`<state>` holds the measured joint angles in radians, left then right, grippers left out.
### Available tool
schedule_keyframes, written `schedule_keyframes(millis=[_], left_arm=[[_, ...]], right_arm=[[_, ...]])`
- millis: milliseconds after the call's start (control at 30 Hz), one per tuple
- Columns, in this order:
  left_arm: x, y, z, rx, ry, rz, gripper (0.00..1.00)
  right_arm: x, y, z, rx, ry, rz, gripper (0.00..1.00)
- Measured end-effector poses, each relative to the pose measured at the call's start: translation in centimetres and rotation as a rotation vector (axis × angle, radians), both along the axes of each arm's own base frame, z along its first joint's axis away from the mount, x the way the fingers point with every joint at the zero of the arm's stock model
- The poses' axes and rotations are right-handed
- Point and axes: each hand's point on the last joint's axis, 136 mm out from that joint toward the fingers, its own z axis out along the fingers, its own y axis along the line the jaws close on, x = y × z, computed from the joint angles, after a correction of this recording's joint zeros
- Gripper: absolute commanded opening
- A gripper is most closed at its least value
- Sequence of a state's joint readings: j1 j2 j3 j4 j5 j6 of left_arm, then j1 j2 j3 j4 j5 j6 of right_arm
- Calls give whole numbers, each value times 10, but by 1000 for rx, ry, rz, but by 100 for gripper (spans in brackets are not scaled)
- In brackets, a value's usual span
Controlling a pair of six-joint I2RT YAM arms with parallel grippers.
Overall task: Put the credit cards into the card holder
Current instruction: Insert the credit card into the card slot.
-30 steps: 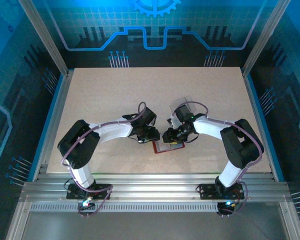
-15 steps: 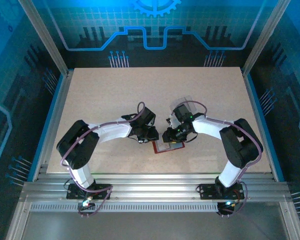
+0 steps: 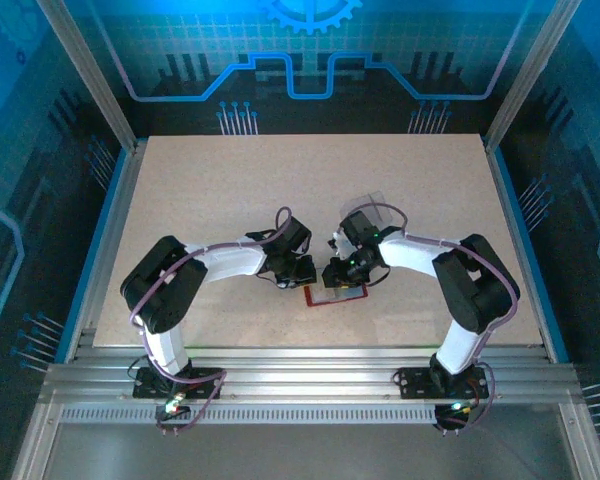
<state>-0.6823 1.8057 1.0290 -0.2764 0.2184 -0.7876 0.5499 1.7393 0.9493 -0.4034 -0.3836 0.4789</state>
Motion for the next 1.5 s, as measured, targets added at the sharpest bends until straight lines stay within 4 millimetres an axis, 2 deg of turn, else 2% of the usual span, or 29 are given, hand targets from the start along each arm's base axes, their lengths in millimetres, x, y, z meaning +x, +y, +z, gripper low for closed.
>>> schedule_keyframes(millis=[200,433,800,1200,1500], left_arm=[[0,2,2,-11,-3,4,17],[4,8,14,-30,-27,22,15],[2,10,1,-12,5,37,3],[2,10,-2,-14,9,45,2],[2,10,-2,-15,9,45,3]], right_arm=[[0,0,0,-2,0,-2,31],[0,2,-1,-1,-2,2,32],[1,2,0,1,-4,2,32],[-1,6,2,-1,-2,8,35],[7,-2,10,-82,-47,5,44]])
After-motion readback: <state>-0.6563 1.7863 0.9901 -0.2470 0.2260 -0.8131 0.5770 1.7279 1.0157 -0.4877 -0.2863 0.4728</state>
